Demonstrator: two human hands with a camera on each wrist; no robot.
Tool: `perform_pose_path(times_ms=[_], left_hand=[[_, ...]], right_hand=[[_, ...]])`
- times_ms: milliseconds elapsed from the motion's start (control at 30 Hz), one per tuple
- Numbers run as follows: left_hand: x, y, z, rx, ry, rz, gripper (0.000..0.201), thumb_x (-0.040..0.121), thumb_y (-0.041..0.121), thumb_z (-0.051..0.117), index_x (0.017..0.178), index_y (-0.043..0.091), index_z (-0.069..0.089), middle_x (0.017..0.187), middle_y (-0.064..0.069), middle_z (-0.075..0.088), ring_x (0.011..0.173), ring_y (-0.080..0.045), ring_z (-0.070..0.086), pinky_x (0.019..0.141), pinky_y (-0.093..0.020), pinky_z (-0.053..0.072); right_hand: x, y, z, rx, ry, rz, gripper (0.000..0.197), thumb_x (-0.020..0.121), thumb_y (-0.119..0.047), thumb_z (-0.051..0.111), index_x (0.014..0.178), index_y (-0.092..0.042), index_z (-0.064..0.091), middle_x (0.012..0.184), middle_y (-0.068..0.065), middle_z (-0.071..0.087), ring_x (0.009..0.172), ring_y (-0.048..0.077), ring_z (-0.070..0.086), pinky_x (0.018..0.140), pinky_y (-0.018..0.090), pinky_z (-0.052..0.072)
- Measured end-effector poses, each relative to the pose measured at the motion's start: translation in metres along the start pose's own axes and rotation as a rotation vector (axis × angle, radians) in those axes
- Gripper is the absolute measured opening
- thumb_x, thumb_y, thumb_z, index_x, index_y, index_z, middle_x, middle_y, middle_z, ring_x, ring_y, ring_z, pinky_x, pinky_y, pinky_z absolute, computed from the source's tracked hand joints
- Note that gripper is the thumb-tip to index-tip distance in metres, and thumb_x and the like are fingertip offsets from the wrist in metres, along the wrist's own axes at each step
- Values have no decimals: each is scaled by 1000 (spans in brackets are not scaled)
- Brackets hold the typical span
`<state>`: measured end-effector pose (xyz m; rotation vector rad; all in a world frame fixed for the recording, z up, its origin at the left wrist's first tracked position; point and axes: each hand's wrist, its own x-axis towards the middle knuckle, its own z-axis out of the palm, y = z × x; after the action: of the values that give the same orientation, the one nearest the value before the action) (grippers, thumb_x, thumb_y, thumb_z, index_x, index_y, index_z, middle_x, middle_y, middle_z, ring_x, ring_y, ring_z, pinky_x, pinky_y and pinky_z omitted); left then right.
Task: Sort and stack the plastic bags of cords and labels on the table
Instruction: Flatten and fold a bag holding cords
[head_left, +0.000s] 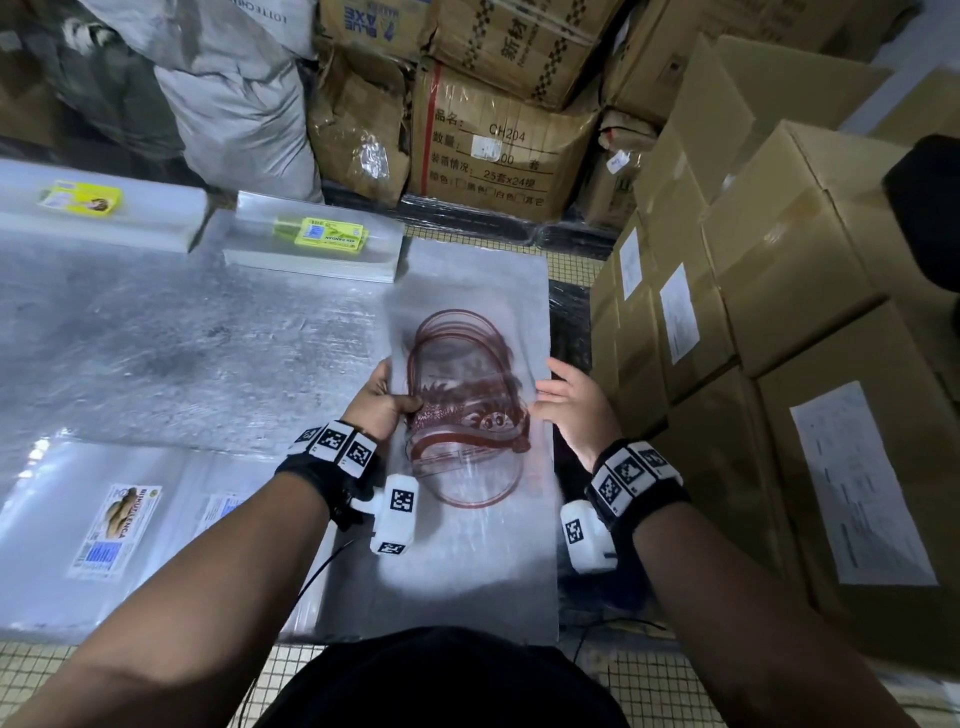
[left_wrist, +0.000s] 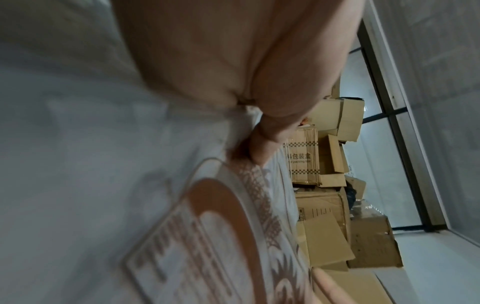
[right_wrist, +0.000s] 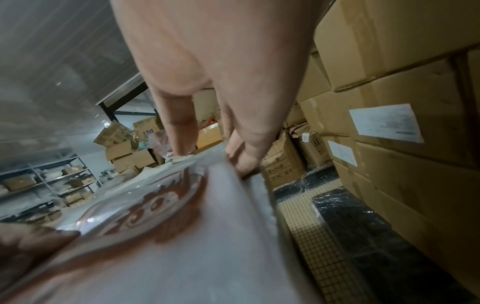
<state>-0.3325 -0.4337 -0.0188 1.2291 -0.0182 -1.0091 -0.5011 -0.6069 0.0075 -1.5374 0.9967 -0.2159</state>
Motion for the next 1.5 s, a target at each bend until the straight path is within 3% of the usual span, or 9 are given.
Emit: perform_pose_path(times_ms=[200, 400, 467, 567, 700, 933, 1167, 1333, 1500], left_hand=[[15, 2, 0, -50, 116, 48, 76, 80, -30, 39, 142, 14, 39, 112, -23, 62, 70, -23, 67, 53, -28, 57], [22, -2, -5, -144, 101, -2, 86, 82, -26, 41, 151, 24, 30, 127, -24, 56, 68, -26, 68, 53, -32, 57], [23, -4, -6, -160, 98, -10, 81, 80, -25, 42, 143, 25, 40, 123, -22, 58, 74, -28, 69, 61, -36, 59], [27, -10, -13, -159, 86, -29, 92, 69, -21, 52, 146, 28, 36, 148, -21, 42, 111, -44, 59, 93, -57, 49], [22, -5, -9, -177, 82, -26, 90, 74, -26, 44, 147, 26, 34, 141, -24, 49, 111, -46, 56, 96, -62, 43], [26, -8, -12, -113, 79, 6, 84, 71, -25, 49, 140, 23, 43, 142, -25, 48, 116, -50, 54, 100, -67, 40], [25, -8, -10, -83, 32, 49, 73, 79, -27, 41, 132, 22, 46, 120, -29, 58, 83, -35, 63, 63, -40, 57], [29, -11, -13, -142, 2, 49, 74, 77, -29, 40, 133, 20, 47, 128, -35, 53, 96, -41, 59, 84, -55, 49], [29, -11, -14, -152, -6, 34, 72, 77, -27, 40, 125, 25, 49, 118, -30, 58, 86, -38, 62, 74, -50, 54]], right_hand=[[-43, 38, -15, -153, 38, 85, 60, 83, -10, 77, 135, -18, 51, 122, 6, 58, 104, 19, 60, 89, 32, 52], [-71, 65, -10, -77, -43, 278, 44, 82, -7, 79, 117, -6, 53, 96, 10, 60, 67, 19, 59, 51, 25, 49], [-72, 69, -11, -53, 4, 288, 35, 81, -2, 77, 108, -3, 55, 90, 12, 60, 61, 18, 58, 48, 25, 49], [-75, 69, -14, 4, 58, 314, 28, 80, 1, 78, 97, -3, 56, 83, 14, 62, 54, 15, 58, 45, 26, 51], [-78, 57, -19, 11, 59, 301, 23, 83, 2, 75, 87, -4, 53, 74, 15, 59, 50, 14, 55, 44, 25, 50], [-78, 24, -33, -64, 63, 223, 6, 89, 0, 69, 93, 3, 65, 74, 15, 66, 50, 17, 61, 45, 26, 55], [-64, -6, -54, 68, -10, 182, 5, 93, 1, 62, 98, 2, 64, 87, 17, 67, 70, 23, 66, 61, 29, 57], [-44, -3, -42, 331, -163, 402, 17, 95, -5, 59, 111, 0, 63, 108, 22, 72, 82, 30, 73, 64, 33, 61], [-38, -9, -46, 178, -214, 399, 28, 94, 6, 57, 120, -3, 62, 103, 18, 72, 75, 26, 71, 56, 31, 59]])
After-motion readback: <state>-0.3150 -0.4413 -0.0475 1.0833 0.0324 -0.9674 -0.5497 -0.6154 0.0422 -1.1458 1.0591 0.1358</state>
